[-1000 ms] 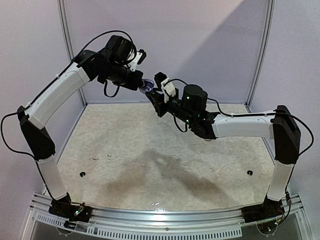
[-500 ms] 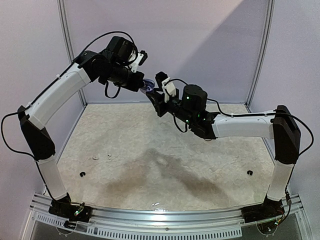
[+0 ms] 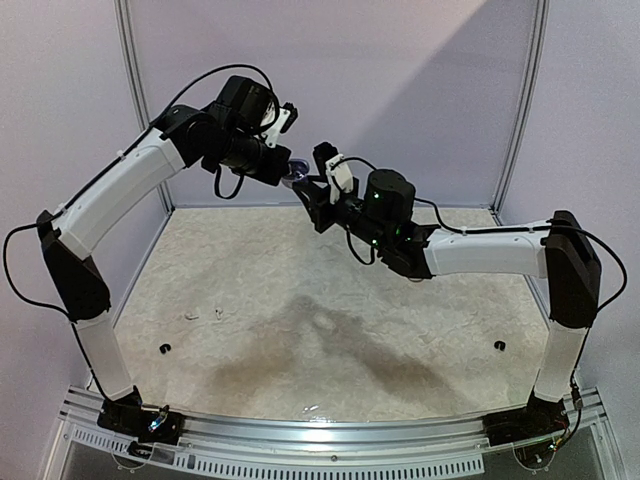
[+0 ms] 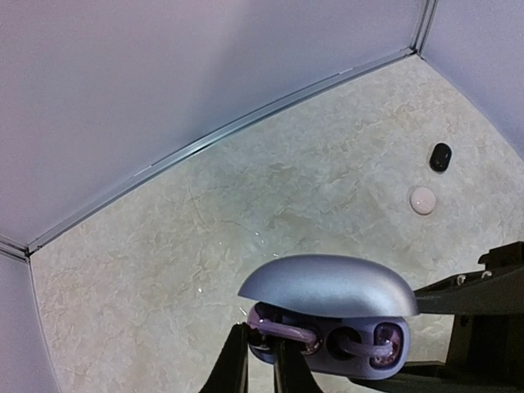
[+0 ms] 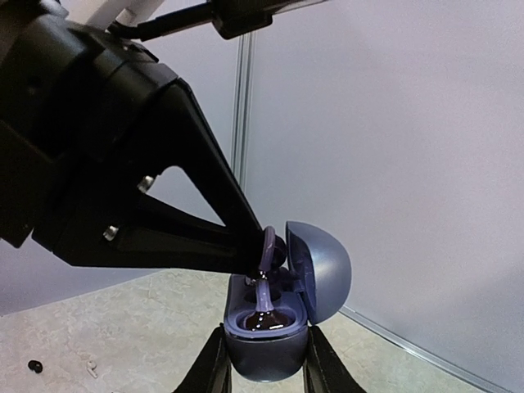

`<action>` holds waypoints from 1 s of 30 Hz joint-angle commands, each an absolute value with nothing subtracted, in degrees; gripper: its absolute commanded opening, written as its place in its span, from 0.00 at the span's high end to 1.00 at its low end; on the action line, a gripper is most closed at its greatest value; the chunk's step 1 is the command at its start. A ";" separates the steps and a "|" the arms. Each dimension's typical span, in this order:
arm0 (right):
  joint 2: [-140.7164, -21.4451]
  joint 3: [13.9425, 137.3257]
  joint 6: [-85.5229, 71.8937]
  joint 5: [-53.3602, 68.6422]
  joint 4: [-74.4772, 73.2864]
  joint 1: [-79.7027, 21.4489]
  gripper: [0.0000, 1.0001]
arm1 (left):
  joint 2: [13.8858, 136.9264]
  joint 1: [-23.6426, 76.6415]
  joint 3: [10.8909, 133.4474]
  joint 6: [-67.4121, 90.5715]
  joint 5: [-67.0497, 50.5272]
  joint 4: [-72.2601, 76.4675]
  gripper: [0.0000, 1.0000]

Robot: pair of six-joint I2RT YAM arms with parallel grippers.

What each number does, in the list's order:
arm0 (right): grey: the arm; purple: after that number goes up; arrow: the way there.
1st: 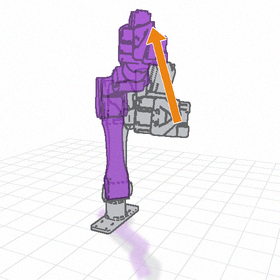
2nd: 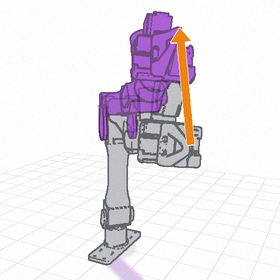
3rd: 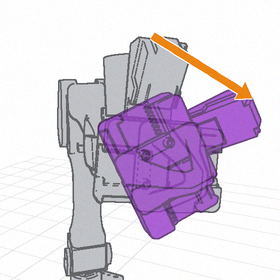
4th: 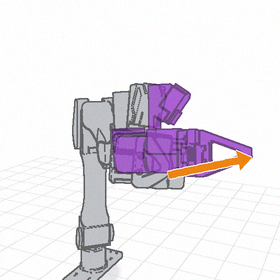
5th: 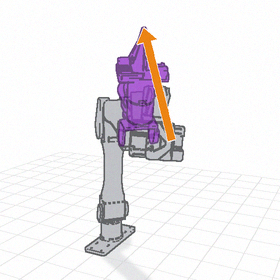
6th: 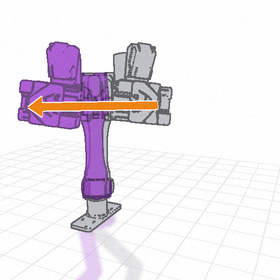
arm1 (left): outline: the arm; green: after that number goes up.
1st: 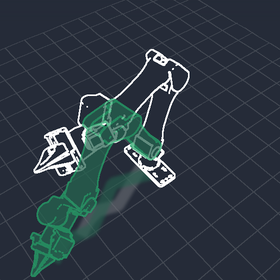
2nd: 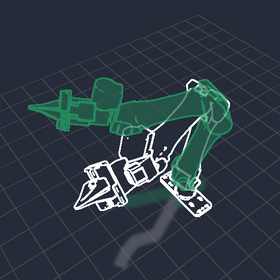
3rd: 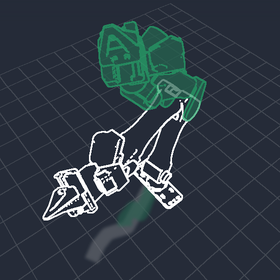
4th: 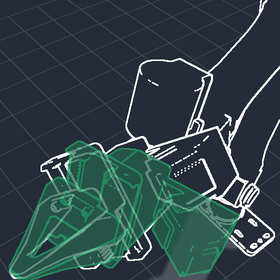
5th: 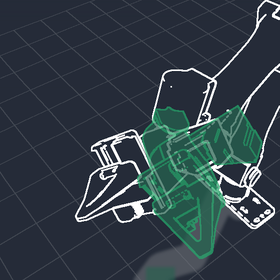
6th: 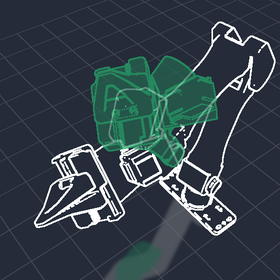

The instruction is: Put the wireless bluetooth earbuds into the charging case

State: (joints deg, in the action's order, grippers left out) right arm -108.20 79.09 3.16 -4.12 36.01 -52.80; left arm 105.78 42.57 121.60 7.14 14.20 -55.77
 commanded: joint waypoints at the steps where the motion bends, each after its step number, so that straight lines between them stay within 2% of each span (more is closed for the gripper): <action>1: -108.90 78.95 1.92 -2.96 41.23 -52.93 1.00 | 106.70 43.46 120.27 6.03 12.67 -56.66 0.90; 4: -108.82 78.35 0.74 -3.04 41.89 -52.59 1.00 | 106.66 43.50 121.20 5.31 12.79 -57.35 0.83; 19: -108.23 76.20 -1.58 -2.53 44.33 -51.71 1.00 | 106.24 43.24 123.97 3.23 11.11 -61.43 0.74; 25: -107.17 74.52 -1.81 -2.44 45.16 -51.05 1.00 | 106.10 43.07 125.75 1.96 11.24 -63.25 0.68; 30: -105.69 71.59 -1.38 2.54 47.77 -50.24 1.00 | 105.85 42.35 128.88 -0.55 9.64 -65.58 0.64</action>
State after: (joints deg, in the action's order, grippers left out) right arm -108.16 74.43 -1.26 -1.89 43.81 -51.29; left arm 105.78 42.57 125.73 2.04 11.53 -62.52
